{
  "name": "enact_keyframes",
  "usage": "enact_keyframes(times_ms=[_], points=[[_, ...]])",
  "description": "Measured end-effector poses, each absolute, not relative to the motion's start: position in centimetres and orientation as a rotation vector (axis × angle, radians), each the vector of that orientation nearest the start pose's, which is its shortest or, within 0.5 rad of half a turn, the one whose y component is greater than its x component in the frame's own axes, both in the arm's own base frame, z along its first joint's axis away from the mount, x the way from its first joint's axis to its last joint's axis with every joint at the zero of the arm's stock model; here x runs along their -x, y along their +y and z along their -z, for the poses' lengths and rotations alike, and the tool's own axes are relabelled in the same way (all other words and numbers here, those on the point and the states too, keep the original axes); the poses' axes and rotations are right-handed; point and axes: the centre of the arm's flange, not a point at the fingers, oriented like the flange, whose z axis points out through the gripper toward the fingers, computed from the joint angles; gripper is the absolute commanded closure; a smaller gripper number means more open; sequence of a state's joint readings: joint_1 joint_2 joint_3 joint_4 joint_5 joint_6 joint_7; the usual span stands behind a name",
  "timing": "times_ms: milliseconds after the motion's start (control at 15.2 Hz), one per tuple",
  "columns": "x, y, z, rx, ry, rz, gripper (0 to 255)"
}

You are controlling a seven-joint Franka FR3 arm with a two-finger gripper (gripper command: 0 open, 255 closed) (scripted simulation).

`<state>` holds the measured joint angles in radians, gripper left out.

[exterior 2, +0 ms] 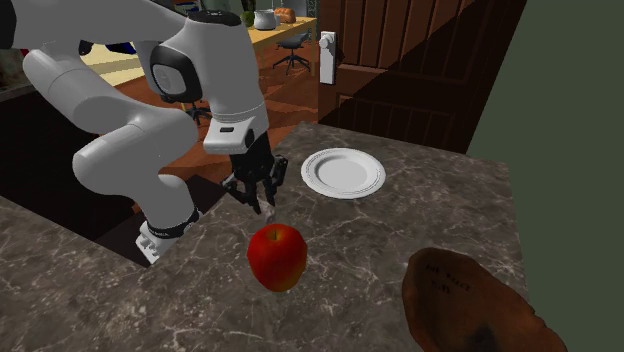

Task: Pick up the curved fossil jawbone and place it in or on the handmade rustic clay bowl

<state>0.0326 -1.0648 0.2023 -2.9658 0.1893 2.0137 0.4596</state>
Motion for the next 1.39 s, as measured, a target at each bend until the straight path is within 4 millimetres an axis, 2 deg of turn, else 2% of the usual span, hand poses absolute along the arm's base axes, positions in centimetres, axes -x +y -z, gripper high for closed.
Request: enact_keyframes(times_ms=[264, 1386], points=[[-24.9, 5.8, -42.6, 3.047, 0.603, 0.161, 255], [-24.8, 5.8, -51.6, 3.047, 0.603, 0.161, 255]])
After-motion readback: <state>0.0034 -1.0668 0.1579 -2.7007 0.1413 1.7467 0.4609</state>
